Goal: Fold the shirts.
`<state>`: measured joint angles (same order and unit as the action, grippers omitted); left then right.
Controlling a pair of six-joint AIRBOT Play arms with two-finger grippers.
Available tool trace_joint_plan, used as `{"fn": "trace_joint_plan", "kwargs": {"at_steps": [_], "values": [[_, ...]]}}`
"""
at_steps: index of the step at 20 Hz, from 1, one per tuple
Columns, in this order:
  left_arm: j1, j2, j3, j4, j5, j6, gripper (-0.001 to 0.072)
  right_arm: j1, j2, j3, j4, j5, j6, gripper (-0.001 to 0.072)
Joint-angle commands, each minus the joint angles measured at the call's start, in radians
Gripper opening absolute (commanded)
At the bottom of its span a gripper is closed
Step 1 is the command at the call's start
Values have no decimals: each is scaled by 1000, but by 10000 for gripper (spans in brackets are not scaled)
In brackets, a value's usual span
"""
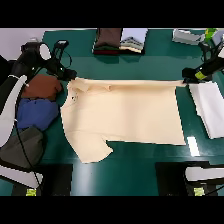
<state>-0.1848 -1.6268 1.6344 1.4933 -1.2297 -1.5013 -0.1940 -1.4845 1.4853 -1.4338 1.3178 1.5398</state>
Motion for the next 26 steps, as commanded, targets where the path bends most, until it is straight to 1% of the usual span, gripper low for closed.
{"fn": "trace_joint_plan", "kwargs": {"at_steps": [1, 5, 8, 9, 10, 11, 12, 14, 16, 18, 19, 20, 21, 23, 26], "values": [[6, -3, -33, -44, -58, 27, 25, 0, 59, -156, -6, -49, -4, 14], [6, -3, -150, -63, -21, 14, 25, -1, 76, -296, 27, -89, -4, 15], [6, -3, -215, -62, -21, 9, 25, 0, 76, -342, 59, -106, -3, 16], [6, -2, -217, -61, -34, 5, 29, 0, 76, -338, 74, -105, -5, 30], [6, 3, -216, -61, -38, 3, 217, 0, 76, -326, 82, -101, -5, 185], [6, 13, -216, -59, -42, -22, 432, 0, 76, -303, 82, -85, -5, 358], [6, 35, -216, -53, -45, -40, 424, 0, 76, -274, 79, -56, -5, 402], [6, 110, -216, -13, -58, -79, 427, -6, 90, -219, 60, 28, -12, 408], [6, 211, -253, -2, -101, -101, 426, -31, 153, -241, 0, 75, -15, 408], [-6, 331, -360, -1, -109, -121, 426, -73, 248, -350, -37, 97, -15, 409], [-21, 393, -431, -1, -97, -129, 426, -100, 291, -415, -35, 99, -15, 468], [-38, 447, -498, -1, -84, -154, 426, -124, 331, -484, -34, 100, -15, 567], [-63, 500, -567, -1, -64, -179, 426, -151, 372, -562, -34, 100, -14, 578], [-116, 572, -672, -2, -39, -225, 427, -192, 435, -701, -34, 99, -13, 577], [-180, 590, -735, -3, -32, -253, 427, -199, 484, -849, -32, 95, -9, 574]]}}
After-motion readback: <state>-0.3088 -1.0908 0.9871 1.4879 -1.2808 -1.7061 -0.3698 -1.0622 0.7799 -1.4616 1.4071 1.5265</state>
